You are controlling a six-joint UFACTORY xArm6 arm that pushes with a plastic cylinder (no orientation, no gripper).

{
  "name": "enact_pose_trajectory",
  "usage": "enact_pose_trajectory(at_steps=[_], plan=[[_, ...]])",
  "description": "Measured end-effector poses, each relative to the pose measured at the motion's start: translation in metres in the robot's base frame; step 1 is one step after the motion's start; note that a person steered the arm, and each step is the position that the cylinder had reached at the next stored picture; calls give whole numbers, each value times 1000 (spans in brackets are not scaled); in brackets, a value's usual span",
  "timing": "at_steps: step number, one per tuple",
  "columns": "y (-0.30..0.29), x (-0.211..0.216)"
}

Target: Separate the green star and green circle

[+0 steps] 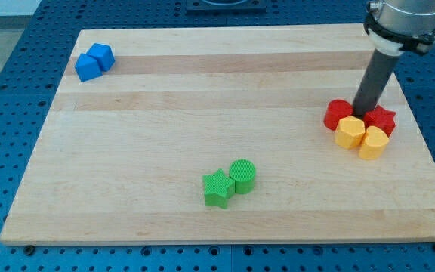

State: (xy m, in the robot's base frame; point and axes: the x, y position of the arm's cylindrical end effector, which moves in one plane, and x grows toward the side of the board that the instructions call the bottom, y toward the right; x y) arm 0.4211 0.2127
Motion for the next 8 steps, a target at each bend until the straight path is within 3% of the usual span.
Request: enact_pose_trajectory(at_steps=[1,2,3,4,5,6,8], plan=[[-9,-19],[-25,-82],[-58,-45],[-97,76],[-137,140],[-180,142],[-200,62]])
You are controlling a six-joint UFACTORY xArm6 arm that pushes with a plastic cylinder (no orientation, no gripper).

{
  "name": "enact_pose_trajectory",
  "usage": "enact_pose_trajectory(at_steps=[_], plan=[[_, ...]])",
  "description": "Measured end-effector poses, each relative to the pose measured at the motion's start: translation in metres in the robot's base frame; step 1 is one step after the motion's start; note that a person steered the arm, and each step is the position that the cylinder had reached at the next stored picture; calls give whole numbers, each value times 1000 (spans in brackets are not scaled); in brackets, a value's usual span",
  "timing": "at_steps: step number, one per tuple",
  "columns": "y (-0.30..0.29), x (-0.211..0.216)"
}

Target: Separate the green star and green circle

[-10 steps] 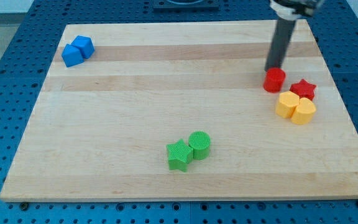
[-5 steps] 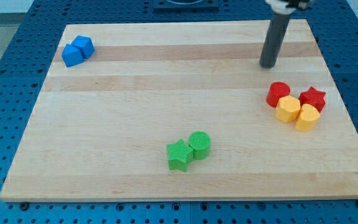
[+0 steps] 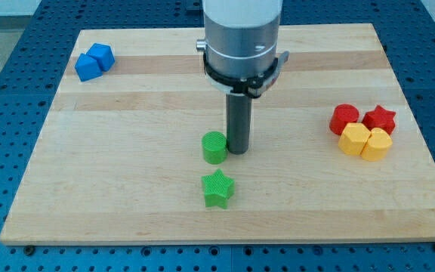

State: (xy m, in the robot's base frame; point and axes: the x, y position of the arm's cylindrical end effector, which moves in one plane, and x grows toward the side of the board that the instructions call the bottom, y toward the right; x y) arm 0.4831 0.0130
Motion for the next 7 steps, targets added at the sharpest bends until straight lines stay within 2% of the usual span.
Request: enact_pose_trajectory(at_steps=[2,3,4,5,7], plan=[[11,8],[32,-21],[-17,-13],[-36,29],[-22,123]])
